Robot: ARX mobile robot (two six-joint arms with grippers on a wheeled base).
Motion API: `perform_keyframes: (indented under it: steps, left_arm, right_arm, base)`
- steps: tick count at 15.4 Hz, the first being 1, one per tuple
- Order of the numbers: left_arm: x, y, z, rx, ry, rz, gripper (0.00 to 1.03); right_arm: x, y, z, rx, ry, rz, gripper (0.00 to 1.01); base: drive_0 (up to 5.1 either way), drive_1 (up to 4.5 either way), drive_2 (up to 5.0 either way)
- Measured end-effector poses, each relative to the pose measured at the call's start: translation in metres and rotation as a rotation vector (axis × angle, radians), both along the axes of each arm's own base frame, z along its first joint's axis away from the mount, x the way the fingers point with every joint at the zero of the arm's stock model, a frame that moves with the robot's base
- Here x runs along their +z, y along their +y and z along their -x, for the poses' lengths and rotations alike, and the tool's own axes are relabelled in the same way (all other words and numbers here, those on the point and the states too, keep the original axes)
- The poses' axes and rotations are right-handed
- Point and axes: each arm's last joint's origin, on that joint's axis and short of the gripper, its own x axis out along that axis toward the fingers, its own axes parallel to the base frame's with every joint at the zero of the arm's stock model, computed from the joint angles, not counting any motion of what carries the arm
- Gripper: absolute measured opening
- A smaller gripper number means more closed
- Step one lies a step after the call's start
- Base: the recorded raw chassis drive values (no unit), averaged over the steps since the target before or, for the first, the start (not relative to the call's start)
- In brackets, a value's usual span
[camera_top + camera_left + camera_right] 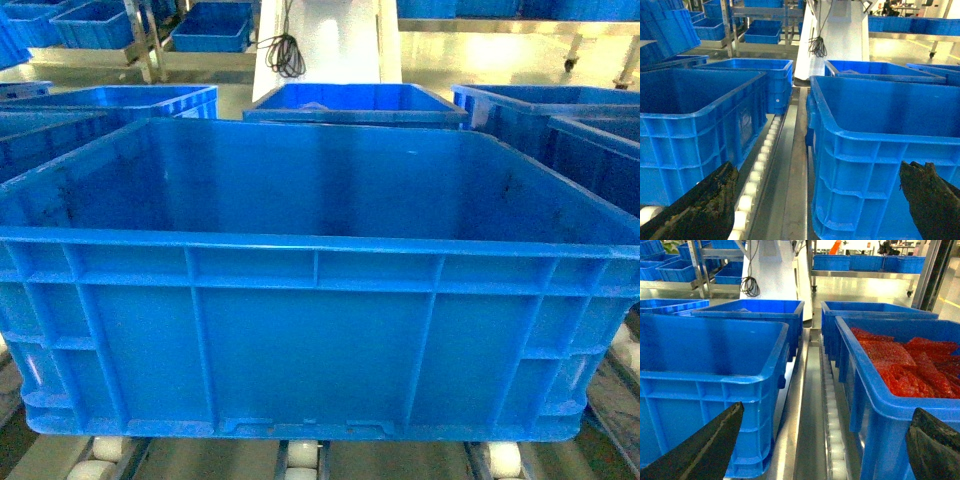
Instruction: Place box next to blue box on left shelf
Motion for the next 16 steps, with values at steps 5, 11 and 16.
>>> perform_keyframes:
  steps: [5,11,16]
  left_arm:
    - [0.0000,0.0000,0.0000,0.000,0.000,0.000,0.98]
    - [0.0000,0.0000,0.0000,0.000,0.000,0.000,0.98]
    - [0.0000,0.0000,0.0000,0.000,0.000,0.000,0.98]
  right_arm:
    - [0.0000,0.0000,0.0000,0.000,0.000,0.000,0.98]
    - [0.0000,0.0000,0.0000,0.000,0.000,0.000,0.98]
    - [0.0000,0.0000,0.0000,0.000,0.000,0.000,0.98]
  base:
    - [0.0,0.00,0.0]
    - [0.0,0.00,0.0]
    - [0.0,0.00,0.0]
